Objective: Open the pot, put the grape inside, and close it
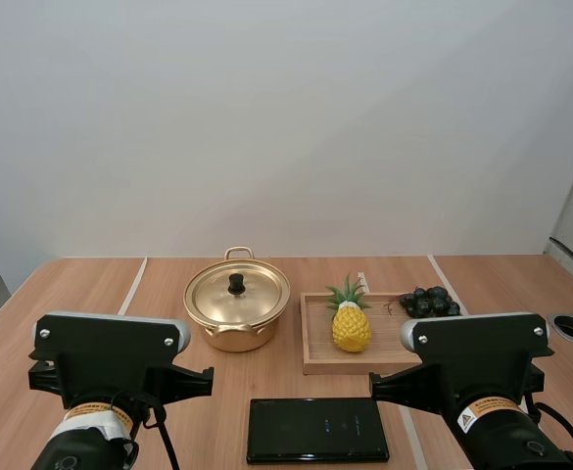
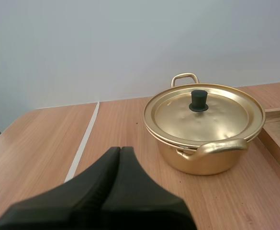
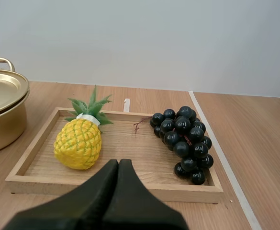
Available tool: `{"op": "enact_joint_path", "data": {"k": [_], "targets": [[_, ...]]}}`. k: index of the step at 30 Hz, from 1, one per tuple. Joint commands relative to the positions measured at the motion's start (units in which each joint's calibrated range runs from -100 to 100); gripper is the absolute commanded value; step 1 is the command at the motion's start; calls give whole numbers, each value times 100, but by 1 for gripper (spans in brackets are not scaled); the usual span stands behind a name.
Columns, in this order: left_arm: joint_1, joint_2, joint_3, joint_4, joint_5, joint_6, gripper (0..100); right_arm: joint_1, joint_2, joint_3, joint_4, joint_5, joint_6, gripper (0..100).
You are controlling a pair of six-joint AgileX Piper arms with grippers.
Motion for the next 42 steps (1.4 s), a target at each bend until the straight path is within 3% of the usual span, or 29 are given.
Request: {"op": "enact_joint_path", "data": {"k": [1, 22, 25, 28, 34, 39, 42], "targets": [[13, -37, 12, -83, -1247, -537, 0, 5, -35, 14, 582, -1254, -4, 0], [13, -37, 12, -83, -1265, -537, 0, 5, -35, 14, 582, -1338, -4, 0], [13, -37, 12, 9, -1797, -504, 0, 5, -35, 14, 572, -1558, -13, 0], [13, -37, 12, 391, -3036, -48, 0, 5, -35, 14, 253, -2956, -41, 0], [13, -37, 12, 402, -5958, 996, 0, 5, -35, 14, -476, -6834, -241, 0], [13, -37, 12, 323, -8382, 993, 0, 5, -35, 14, -522, -8583, -1028, 0], [13, -37, -400, -66, -8180, 1193, 0, 5, -35, 14, -389, -8908, -1274, 0]]}}
